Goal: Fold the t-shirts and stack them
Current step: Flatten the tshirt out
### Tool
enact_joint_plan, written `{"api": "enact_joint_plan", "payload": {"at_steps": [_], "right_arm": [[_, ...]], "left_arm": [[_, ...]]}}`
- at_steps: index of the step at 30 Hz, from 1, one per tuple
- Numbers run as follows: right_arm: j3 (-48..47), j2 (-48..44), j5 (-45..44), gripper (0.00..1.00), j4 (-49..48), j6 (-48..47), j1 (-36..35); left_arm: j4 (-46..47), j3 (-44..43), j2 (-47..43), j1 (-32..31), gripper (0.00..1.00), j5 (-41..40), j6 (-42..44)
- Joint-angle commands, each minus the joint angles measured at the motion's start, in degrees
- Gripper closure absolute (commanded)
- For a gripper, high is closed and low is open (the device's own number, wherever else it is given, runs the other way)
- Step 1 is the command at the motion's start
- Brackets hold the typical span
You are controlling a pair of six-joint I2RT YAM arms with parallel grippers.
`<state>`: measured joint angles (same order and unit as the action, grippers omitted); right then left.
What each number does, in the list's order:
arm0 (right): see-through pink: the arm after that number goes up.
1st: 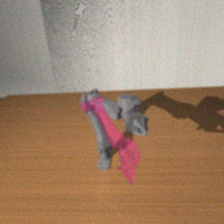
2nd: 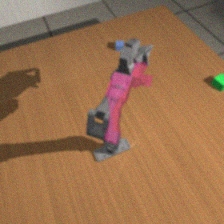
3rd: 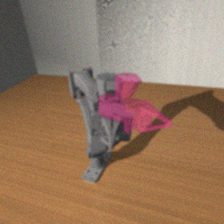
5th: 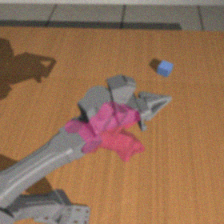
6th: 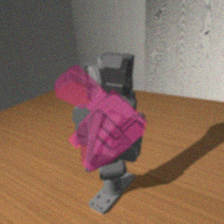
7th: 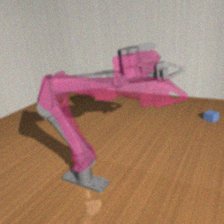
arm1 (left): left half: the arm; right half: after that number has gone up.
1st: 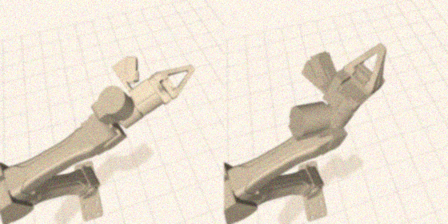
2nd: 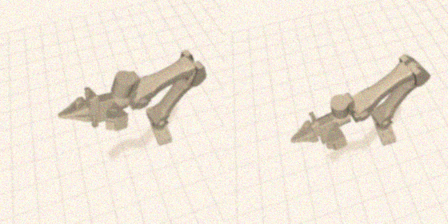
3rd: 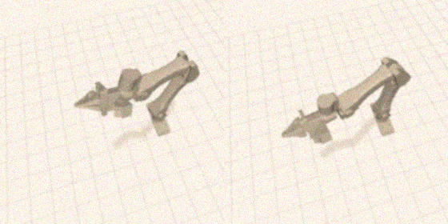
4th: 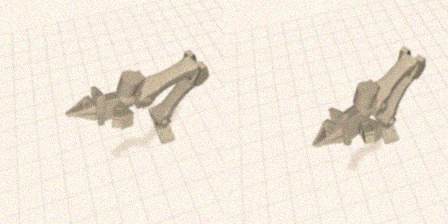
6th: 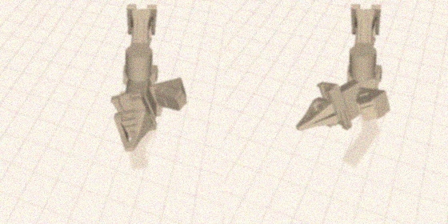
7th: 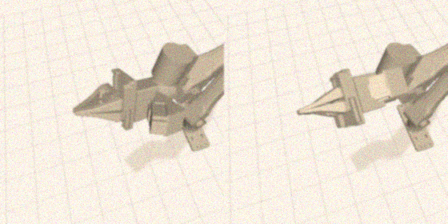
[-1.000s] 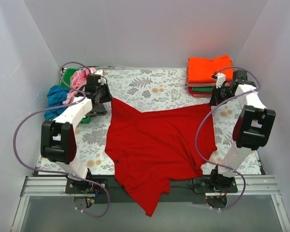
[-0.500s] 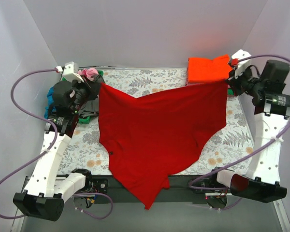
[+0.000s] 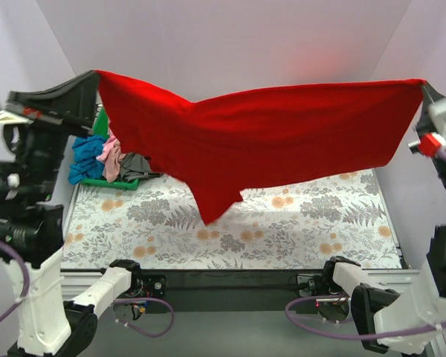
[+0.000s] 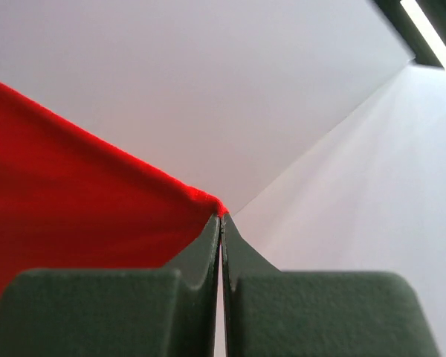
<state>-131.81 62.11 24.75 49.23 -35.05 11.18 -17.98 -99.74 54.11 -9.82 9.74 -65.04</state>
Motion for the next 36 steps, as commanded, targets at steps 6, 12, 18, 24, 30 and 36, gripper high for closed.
{"api": "enact_joint_plan", "payload": {"at_steps": [6,12,18,24,30,36], "right_arm": [[-3.28,-4.71,-9.01,0.99,-8.35,2.53,-0.02],[-3.19,-4.98,-12.53,0.99,-10.56,2.61,-0.63],[3.46,-4.54,-13.16,0.99,-11.53,2.62,-1.25],[25.34,-8.04,-7.98,0.99,-17.49,3.32,-1.16],[52.58,-9.55,-0.96,0.99,-27.14,6.91,-1.16],[76.06,-3.85,4.16,0.99,-43.67,11.05,-1.42]], "left_arm": [[1.80,-14.58,-0.67,0.07,1.00,2.30,-3.61],[2.16,-17.94,0.29,-0.37,1.00,2.66,-3.78],[2.51,-15.49,1.96,-1.86,1.00,2.22,-1.86],[6.81,5.75,1.00,-2.92,1.00,-0.07,-0.27],[21.54,38.31,-0.23,-2.92,1.00,-0.68,-1.41],[35.81,53.77,10.03,-1.25,1.00,-0.86,-1.50]]}}
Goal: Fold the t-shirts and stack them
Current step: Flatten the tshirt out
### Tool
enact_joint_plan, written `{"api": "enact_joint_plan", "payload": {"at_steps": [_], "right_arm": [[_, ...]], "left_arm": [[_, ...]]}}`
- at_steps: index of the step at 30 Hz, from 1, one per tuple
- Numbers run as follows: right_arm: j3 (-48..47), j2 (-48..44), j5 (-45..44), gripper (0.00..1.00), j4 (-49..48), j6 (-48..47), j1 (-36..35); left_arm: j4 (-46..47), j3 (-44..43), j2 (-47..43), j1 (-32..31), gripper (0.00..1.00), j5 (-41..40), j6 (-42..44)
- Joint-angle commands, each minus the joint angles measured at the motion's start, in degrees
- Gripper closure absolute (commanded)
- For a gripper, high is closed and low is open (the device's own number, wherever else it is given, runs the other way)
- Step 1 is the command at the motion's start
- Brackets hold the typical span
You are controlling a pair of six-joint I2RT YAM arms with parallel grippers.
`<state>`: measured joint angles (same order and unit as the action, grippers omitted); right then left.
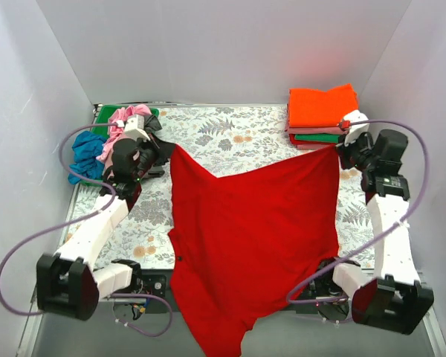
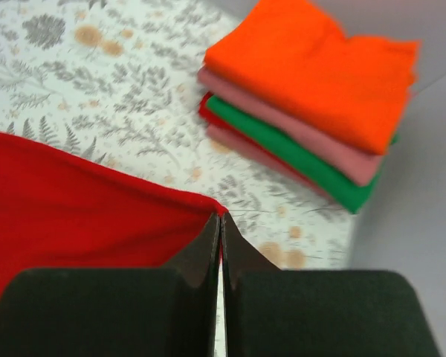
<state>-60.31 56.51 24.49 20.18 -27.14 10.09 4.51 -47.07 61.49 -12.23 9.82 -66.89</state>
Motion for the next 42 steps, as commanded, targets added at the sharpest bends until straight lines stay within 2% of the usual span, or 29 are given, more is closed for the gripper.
{"api": "enact_joint_plan", "payload": {"at_steps": [1,4,8,14,23,33,38,42], "right_arm": [[5.98,3.59,4.69,0.99,-18.74,3.05,-0.33],[5.65,13.86,5.04,0.99,-19.66,2.53,-0.77],[3.02,26.16,3.38,0.99,-24.13,2.79,-2.79],[-3.13,35.50,0.82,0.99,-25.02,3.75,-4.46],[-9.29,40.25,-2.08,0.99,-25.46,4.46,-4.64],[-10.18,41.66,-5.50,0.99,-25.63,5.69,-4.46],[-8.68,40.44,-4.37,0.99,-25.63,6.22,-4.37],[-7.01,39.99,-3.22,0.99,-25.63,6.83,-4.37]], "left_arm": [[14.63,2.06,5.10,1.76,1.00,-0.43,0.36],[17.89,0.67,17.04,4.22,1.00,0.72,-0.34],[18.96,-3.01,24.53,5.72,1.00,1.69,-0.17],[16.50,-8.65,31.92,6.69,1.00,3.01,2.12],[14.22,-16.73,38.16,8.63,1.00,4.41,2.12],[12.45,-24.03,43.45,8.63,1.00,7.84,1.50],[12.89,-22.55,40.91,8.63,1.00,10.04,1.33],[13.59,-16.06,36.34,8.63,1.00,11.53,0.80]]}}
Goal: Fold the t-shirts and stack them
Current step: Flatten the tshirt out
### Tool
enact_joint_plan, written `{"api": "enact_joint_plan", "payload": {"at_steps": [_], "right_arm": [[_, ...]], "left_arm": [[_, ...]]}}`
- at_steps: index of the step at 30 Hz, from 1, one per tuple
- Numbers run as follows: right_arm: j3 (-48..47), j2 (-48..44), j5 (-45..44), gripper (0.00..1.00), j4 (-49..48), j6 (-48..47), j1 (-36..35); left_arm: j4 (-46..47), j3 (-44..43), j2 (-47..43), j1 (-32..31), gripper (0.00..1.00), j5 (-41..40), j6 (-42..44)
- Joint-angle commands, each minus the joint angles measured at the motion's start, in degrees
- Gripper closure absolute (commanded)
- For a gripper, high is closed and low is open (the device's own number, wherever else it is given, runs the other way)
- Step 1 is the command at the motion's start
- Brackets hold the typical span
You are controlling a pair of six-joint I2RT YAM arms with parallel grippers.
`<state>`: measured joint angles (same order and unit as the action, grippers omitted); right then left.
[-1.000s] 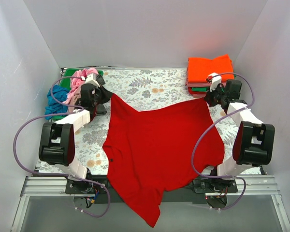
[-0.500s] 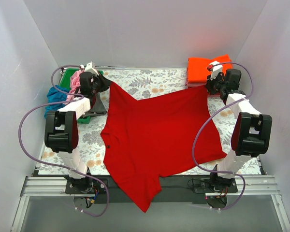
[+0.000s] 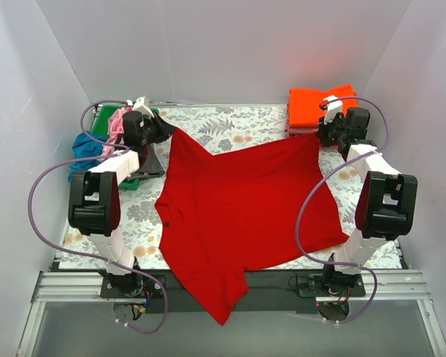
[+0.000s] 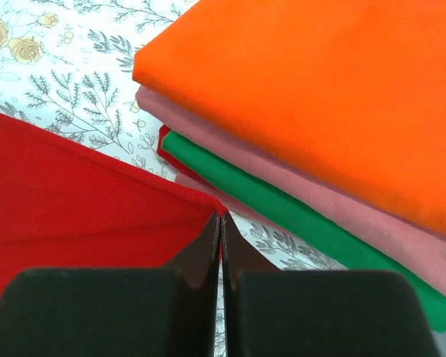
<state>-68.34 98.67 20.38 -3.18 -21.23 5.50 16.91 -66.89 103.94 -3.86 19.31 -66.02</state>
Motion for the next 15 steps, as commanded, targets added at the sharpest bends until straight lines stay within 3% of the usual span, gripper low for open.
{"api": "enact_joint_plan", "payload": {"at_steps": [1,15], "right_arm": [[1.62,-2.00,1.41,0.99,-2.44,1.11,0.22],[4.79,-2.17,2.30,0.99,-3.15,1.81,1.09]], "left_arm": [[1.81,5.01,-8.03,0.25,1.00,2.31,-0.16],[-0.82,16.52,-22.45,0.25,1.00,6.61,-0.16]]}}
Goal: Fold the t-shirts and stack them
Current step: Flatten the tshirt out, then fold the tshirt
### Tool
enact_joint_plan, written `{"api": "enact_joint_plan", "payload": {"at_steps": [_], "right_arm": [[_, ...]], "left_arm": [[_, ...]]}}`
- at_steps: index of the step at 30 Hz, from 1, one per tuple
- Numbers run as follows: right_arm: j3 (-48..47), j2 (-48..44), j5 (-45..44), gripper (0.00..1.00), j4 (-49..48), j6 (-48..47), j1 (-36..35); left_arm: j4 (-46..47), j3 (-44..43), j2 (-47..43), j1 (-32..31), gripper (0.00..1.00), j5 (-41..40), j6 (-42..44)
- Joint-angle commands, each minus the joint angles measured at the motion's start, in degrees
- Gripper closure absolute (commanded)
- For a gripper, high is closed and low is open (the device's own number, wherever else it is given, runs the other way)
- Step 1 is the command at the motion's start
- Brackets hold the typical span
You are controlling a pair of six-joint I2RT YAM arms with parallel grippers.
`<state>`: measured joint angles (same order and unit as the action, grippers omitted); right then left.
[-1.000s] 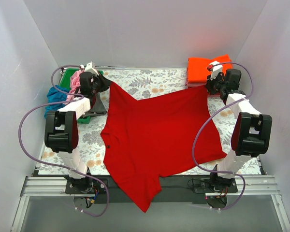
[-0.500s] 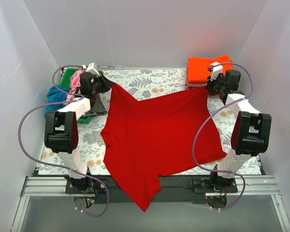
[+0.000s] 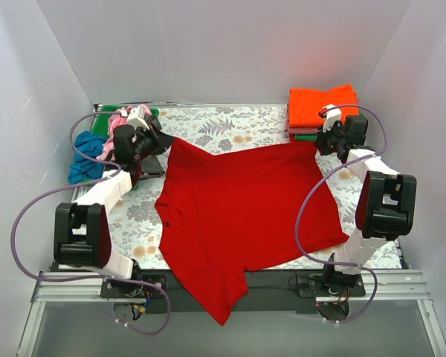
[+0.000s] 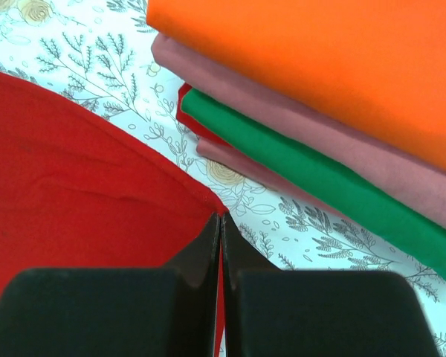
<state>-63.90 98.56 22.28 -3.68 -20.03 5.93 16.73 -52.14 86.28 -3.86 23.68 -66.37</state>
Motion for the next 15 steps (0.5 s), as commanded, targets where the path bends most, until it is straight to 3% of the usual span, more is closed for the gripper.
{"api": "enact_joint_plan", "payload": {"at_steps": [1,15], "right_arm": [[0.53,-2.15,0.57,0.99,-2.65,0.70,0.74],[3.69,-4.78,1.62,0.99,-3.35,1.84,2.68]], "left_arm": [[-1.00,2.47,-5.59,0.25,1.00,2.77,0.01],[-7.59,8.98,-16.84,0.25,1.00,5.58,-0.07]]}}
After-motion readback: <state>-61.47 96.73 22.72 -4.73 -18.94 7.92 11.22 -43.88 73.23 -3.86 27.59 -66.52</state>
